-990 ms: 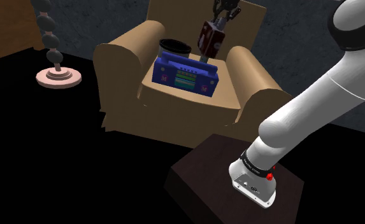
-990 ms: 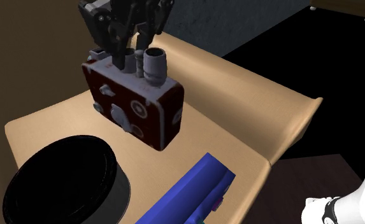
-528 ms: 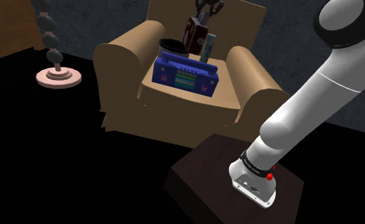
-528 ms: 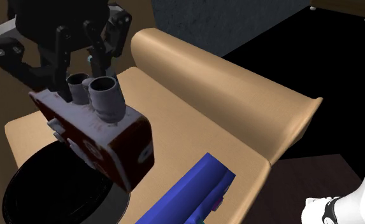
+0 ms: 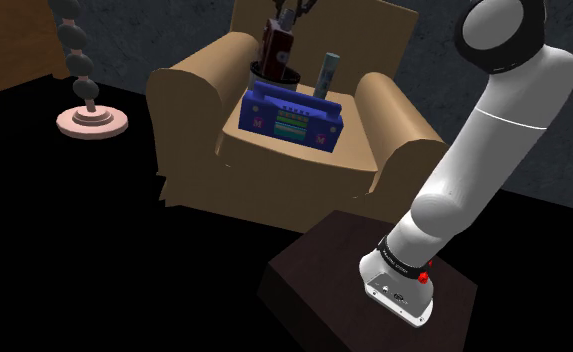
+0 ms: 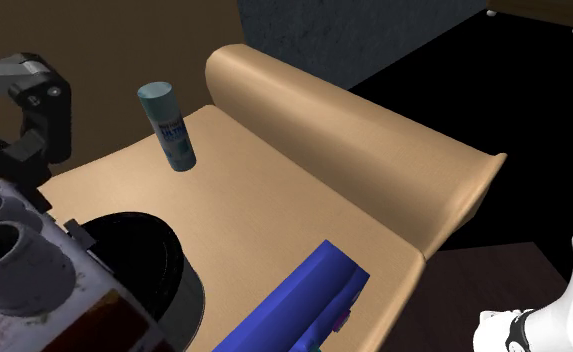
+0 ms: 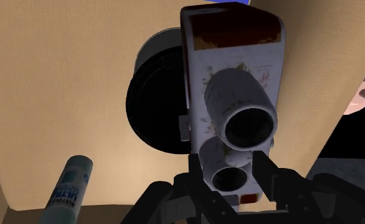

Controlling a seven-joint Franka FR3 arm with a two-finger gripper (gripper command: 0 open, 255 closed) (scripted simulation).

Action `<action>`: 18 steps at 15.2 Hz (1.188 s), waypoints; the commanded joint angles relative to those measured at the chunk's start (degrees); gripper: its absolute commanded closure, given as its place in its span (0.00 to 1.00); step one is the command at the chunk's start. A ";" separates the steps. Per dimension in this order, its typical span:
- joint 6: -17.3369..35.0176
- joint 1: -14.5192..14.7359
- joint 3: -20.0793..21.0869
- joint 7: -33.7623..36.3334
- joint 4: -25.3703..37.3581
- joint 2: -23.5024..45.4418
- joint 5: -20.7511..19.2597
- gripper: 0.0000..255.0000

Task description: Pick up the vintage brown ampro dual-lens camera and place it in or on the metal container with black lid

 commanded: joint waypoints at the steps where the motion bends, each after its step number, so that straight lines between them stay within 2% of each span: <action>1: -1.48 1.49 0.92 2.23 4.39 3.01 -1.08 1.00; 2: -2.34 2.25 1.28 3.16 6.74 4.68 -1.59 1.00; 14: 8.24 1.78 1.06 4.63 -7.24 1.35 -1.63 1.00; 18: 9.70 1.74 1.03 4.86 -8.97 1.10 -1.69 1.00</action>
